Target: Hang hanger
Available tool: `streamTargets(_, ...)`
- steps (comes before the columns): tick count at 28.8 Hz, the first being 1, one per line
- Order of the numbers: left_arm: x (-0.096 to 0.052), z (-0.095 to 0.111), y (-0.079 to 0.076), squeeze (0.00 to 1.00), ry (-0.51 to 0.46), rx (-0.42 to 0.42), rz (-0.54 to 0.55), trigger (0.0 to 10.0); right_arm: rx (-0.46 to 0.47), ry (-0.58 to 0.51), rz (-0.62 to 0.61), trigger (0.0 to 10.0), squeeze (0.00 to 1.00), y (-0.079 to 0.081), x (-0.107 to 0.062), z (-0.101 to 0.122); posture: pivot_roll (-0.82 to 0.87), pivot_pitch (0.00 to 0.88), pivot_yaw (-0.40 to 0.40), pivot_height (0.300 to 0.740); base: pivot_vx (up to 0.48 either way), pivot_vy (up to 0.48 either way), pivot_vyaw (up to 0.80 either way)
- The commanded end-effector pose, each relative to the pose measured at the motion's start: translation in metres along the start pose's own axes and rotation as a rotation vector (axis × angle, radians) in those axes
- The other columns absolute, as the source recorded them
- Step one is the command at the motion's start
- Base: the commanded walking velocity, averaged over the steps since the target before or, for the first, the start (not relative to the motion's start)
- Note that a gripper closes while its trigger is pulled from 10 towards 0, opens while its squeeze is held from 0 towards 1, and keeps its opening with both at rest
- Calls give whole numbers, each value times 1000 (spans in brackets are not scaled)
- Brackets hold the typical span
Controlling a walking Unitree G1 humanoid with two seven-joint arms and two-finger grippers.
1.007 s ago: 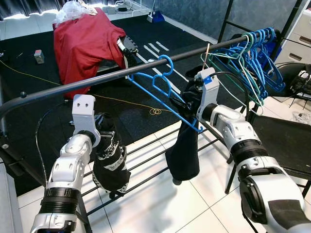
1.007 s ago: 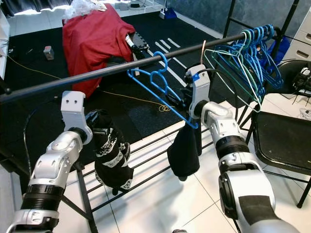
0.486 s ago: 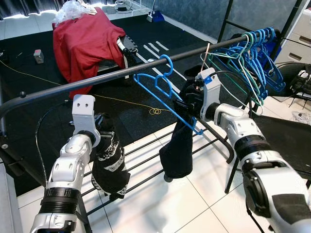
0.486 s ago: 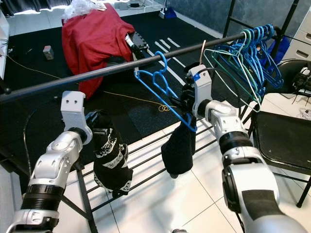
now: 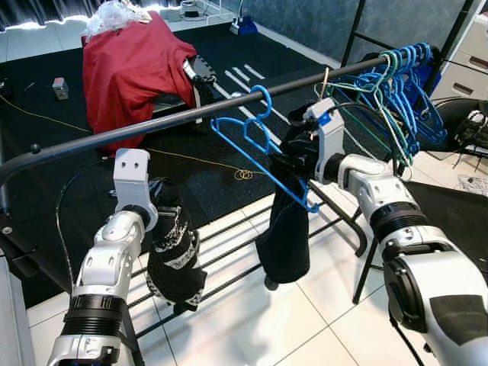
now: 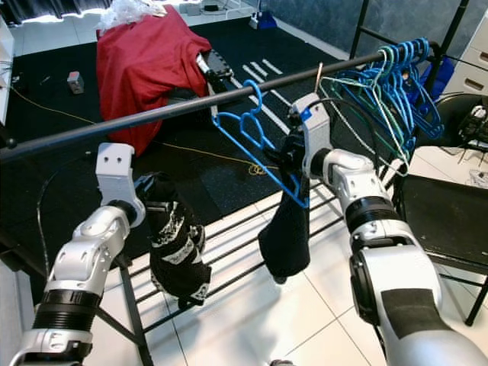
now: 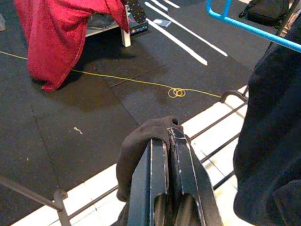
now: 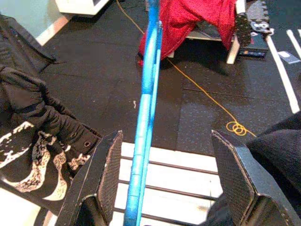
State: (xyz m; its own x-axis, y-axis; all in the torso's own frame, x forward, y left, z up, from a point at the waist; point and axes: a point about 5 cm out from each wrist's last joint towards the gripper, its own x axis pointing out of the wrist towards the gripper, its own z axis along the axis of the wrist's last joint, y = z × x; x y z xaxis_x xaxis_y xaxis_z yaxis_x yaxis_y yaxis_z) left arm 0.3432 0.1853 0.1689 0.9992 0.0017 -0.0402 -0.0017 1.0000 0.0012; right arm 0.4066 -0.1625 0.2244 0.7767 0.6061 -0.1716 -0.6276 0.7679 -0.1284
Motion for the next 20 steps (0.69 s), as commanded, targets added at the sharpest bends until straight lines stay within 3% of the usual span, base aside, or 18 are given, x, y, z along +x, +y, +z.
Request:
streamTargets(1, 0, 4, 6, 0, -11, 29, 13, 10000, -11, 25, 23, 10000, 0, 3, 3, 0, -83, 100, -18, 740, 0, 0, 0)
streamTargets(2, 0, 5, 6, 0, -12, 31, 13, 10000, -13, 29, 31, 8549, 0, 3, 3, 0, -85, 96, -19, 740, 0, 0, 0)
streamTargets(3, 0, 5, 6, 0, -12, 31, 13, 10000, -13, 29, 31, 8549, 0, 3, 3, 0, -85, 96, -19, 740, 0, 0, 0)
streamTargets(4, 0, 5, 6, 0, -14, 31, 12, 10000, -14, 31, 38, 6824, 0, 3, 3, 0, -85, 96, -19, 740, 0, 0, 0)
streamTargets(5, 0, 5, 6, 0, -14, 31, 12, 10000, -14, 31, 38, 6824, 0, 3, 3, 0, -85, 96, -19, 740, 0, 0, 0)
streamTargets(6, 1, 6, 6, 0, -15, 32, 12, 10000, -16, 33, 43, 4471, 0, 3, 3, 0, -85, 93, -19, 740, 0, 0, 0)
streamTargets(9, 1, 6, 5, 0, -17, 31, 11, 10000, -17, 34, 47, 4039, 0, 3, 3, 0, -85, 93, -19, 740, 0, 0, 0)
streamTargets(10, 1, 6, 5, 0, -18, 31, 11, 10000, -17, 34, 50, 2431, 0, 3, 3, 0, -86, 91, -20, 740, 0, 0, 0)
streamTargets(12, 1, 6, 5, 0, -19, 32, 10, 10000, -18, 34, 52, 1961, 0, 3, 3, 0, -86, 91, -20, 740, 0, 0, 0)
streamTargets(13, 1, 7, 5, 0, -21, 33, 10, 10000, -19, 32, 55, 1216, 0, 3, 3, 1, -86, 91, -20, 740, 0, 0, 0)
streamTargets(15, 1, 7, 5, 0, -21, 33, 10, 10000, -20, 31, 56, 1216, 0, 3, 3, 1, -86, 91, -20, 740, 0, 0, 0)
streamTargets(16, 1, 7, 5, 0, -21, 33, 11, 10000, -21, 28, 55, 588, 0, 3, 2, 2, -85, 92, -20, 740, 0, 0, 0)
streamTargets(20, 1, 7, 6, 0, -22, 34, 12, 10000, -24, 24, 54, 118, 0, 2, 2, 4, -86, 93, -19, 740, 0, 0, 0)
